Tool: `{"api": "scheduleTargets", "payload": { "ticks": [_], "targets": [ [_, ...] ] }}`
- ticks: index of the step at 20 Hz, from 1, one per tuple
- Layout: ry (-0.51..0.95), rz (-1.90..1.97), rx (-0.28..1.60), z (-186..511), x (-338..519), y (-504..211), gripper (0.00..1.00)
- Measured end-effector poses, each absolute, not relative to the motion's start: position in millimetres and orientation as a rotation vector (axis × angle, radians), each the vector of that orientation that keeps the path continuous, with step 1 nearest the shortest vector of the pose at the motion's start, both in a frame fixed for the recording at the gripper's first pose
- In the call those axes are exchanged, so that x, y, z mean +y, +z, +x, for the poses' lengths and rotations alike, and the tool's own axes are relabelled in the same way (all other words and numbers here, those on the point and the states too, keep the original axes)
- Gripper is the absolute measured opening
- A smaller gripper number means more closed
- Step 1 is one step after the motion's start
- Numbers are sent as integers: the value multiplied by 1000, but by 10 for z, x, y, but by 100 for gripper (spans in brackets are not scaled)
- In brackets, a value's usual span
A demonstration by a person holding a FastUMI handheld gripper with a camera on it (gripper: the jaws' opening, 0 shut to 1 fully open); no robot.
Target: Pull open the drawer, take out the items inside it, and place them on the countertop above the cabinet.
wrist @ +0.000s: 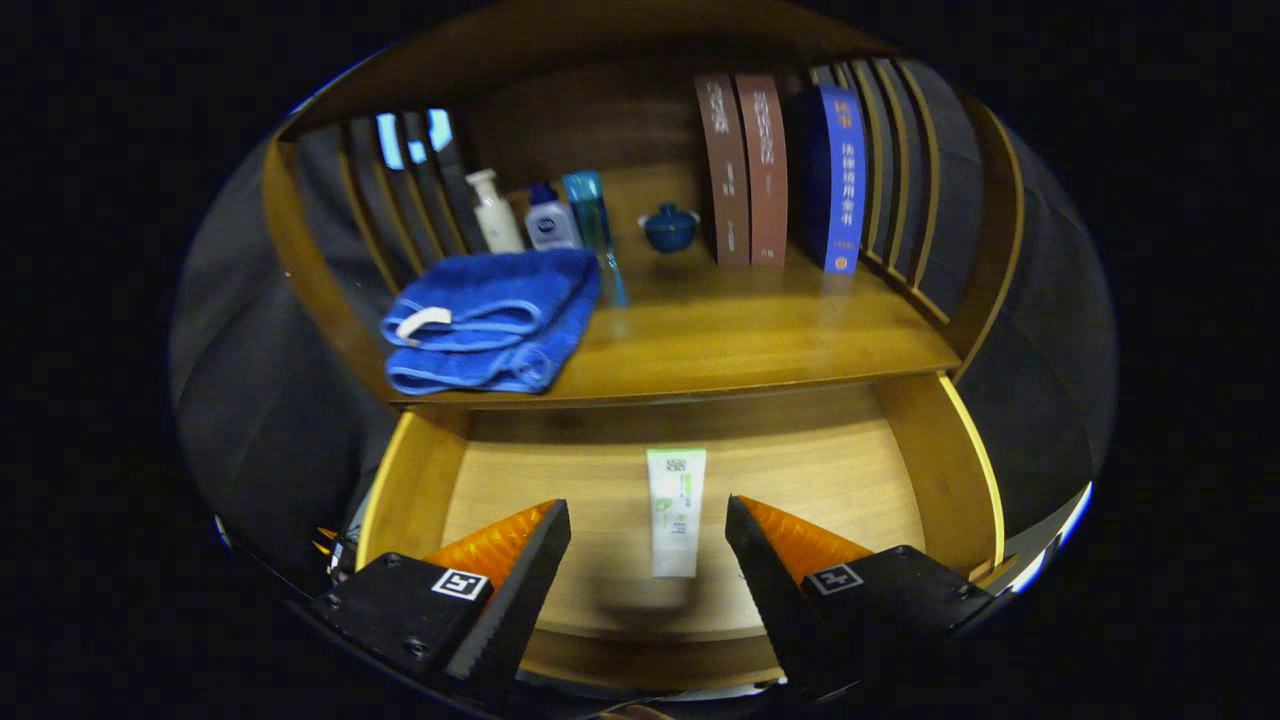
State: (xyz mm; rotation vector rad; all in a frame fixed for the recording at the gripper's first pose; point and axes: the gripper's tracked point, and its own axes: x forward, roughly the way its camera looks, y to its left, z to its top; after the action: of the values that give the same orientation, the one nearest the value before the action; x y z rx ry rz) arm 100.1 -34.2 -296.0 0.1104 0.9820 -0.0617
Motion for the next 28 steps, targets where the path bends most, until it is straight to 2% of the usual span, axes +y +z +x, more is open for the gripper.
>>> {"api": "scheduleTargets", "payload": {
  "ticks": [9, 17, 22, 23, 24, 25, 26, 28],
  "targets": [
    [-112, 5, 1298, 1081, -547, -3916, 100],
    [-112, -10, 1409, 1014, -491, -4167, 99],
    [-109, -17, 1456, 958, -483, -4287, 65],
    [-107, -14, 1451, 969, -473, -4293, 65],
    [-105, -18, 1453, 961, -474, -4301, 55],
    [-105, -17, 1447, 968, -470, -4267, 55],
    [-104, -26, 1442, 980, -466, -4232, 45],
    [-109, -36, 1433, 991, -487, -4272, 45]
  ]
}}
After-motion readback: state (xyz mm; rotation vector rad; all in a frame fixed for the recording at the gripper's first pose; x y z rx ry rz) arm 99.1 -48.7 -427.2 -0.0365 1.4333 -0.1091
